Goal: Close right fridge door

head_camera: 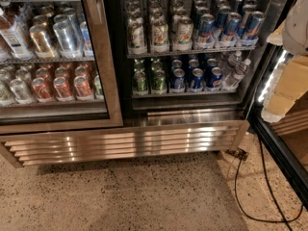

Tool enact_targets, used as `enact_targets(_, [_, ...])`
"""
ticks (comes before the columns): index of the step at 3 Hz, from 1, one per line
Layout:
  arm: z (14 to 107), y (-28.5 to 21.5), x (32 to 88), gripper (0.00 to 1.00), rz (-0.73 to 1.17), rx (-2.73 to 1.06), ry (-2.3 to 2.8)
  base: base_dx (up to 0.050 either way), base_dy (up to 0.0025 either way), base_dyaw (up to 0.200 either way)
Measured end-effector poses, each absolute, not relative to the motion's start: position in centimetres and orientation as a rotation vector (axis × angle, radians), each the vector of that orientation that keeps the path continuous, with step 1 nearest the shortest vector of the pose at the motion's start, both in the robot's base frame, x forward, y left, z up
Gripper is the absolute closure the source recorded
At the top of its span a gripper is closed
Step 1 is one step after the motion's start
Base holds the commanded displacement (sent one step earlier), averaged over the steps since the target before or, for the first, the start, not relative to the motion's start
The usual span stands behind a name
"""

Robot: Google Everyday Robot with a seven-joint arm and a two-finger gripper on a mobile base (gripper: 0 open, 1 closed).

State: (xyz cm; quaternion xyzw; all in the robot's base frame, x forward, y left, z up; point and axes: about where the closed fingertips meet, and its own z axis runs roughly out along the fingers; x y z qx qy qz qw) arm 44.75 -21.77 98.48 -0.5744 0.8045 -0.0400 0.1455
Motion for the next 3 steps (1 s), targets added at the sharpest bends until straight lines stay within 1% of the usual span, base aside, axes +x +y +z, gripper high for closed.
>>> enact_targets(1, [98.48, -21.77, 44.75, 0.0, -0.115, -1.654, 2.317, -0.045, 0.00187, -0.084])
enact_targets(3, [98.48, -21.77, 44.75, 0.0, -0.115, -1.654, 2.317, 0.0, -0.00001, -0.199])
